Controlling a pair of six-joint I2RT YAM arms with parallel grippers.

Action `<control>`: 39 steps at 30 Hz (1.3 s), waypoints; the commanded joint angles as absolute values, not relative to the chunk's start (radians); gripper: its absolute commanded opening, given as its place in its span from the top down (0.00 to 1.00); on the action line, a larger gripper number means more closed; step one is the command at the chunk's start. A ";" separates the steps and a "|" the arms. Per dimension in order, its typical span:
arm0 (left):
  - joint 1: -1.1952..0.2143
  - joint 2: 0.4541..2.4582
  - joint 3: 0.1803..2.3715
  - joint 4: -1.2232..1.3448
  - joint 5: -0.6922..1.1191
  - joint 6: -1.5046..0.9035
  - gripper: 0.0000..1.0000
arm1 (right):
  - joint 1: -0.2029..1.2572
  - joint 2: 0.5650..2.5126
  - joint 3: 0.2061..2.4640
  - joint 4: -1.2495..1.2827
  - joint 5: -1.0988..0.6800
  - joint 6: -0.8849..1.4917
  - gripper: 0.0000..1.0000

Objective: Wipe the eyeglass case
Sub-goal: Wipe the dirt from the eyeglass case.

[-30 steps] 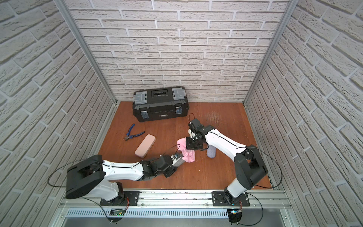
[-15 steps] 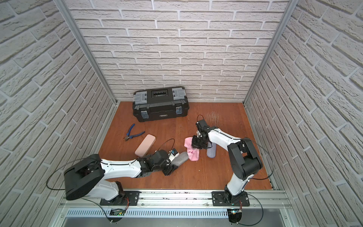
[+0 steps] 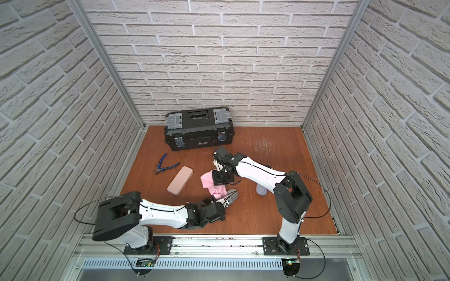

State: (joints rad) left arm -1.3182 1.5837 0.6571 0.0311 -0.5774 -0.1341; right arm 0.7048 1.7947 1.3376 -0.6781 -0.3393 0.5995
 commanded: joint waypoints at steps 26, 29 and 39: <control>-1.331 1.586 0.635 -0.007 -0.694 -0.140 0.77 | 0.592 1.807 1.456 -0.886 -0.143 0.378 0.97; -1.331 1.588 0.637 -0.008 -0.688 -0.152 0.77 | 0.639 1.844 1.408 -0.739 -0.480 0.491 0.97; -1.325 1.567 0.613 -0.002 -0.685 -0.192 0.79 | 0.492 1.880 1.172 -0.746 -0.400 0.455 0.98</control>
State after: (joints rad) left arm -1.3399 1.5871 0.6472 0.0120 -0.6460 -0.1612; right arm 0.5652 1.8778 1.2053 -0.5987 -0.5797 0.5247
